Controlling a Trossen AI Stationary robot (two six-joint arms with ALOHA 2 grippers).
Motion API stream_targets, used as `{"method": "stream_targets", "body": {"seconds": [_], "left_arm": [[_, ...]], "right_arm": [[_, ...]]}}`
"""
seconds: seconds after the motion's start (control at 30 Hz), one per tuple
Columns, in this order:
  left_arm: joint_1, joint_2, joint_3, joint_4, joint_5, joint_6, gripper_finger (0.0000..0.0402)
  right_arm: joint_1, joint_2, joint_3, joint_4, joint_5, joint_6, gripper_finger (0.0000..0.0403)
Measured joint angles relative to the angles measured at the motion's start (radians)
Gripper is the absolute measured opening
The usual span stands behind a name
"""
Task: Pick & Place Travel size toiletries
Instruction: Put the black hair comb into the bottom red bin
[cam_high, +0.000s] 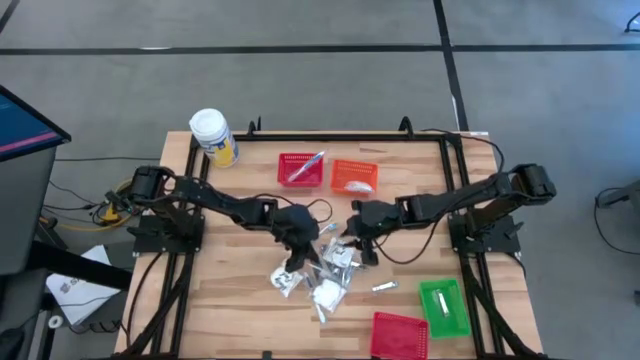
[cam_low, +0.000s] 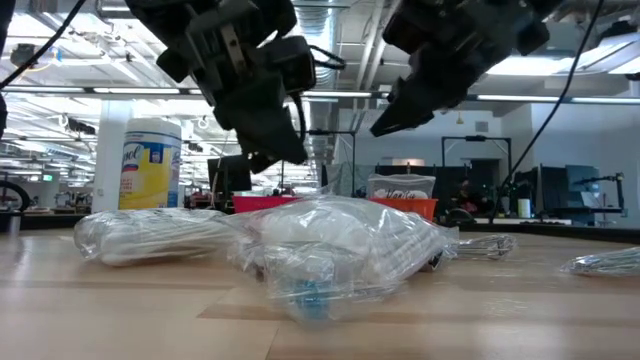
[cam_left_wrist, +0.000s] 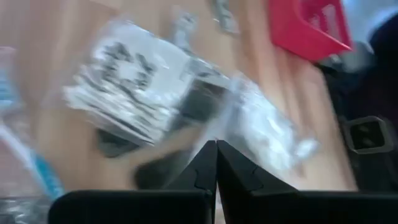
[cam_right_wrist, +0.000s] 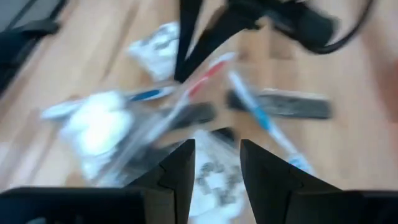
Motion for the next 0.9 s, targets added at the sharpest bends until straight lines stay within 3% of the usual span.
{"method": "stream_targets", "body": {"seconds": [0.17, 0.33, 0.67, 0.9], "left_arm": [[-0.007, 0.018, -0.002, 0.004, 0.017, -0.006, 0.0001], [0.01, 0.04, 0.0, 0.011, 0.012, -0.027, 0.0001], [0.01, 0.085, -0.001, -0.012, -0.018, -0.065, 0.0001], [0.009, 0.122, 0.001, -0.089, -0.022, -0.135, 0.0001]], "right_arm": [[0.055, 0.0, 0.0, -0.021, 0.013, 0.006, 0.0112], [0.087, 0.009, 0.0, 0.003, 0.123, 0.044, 0.0089], [0.072, 0.221, 0.015, -0.011, 0.148, 0.121, 0.0027], [0.068, 0.261, 0.065, -0.129, 0.167, 0.144, 0.0002]]}}
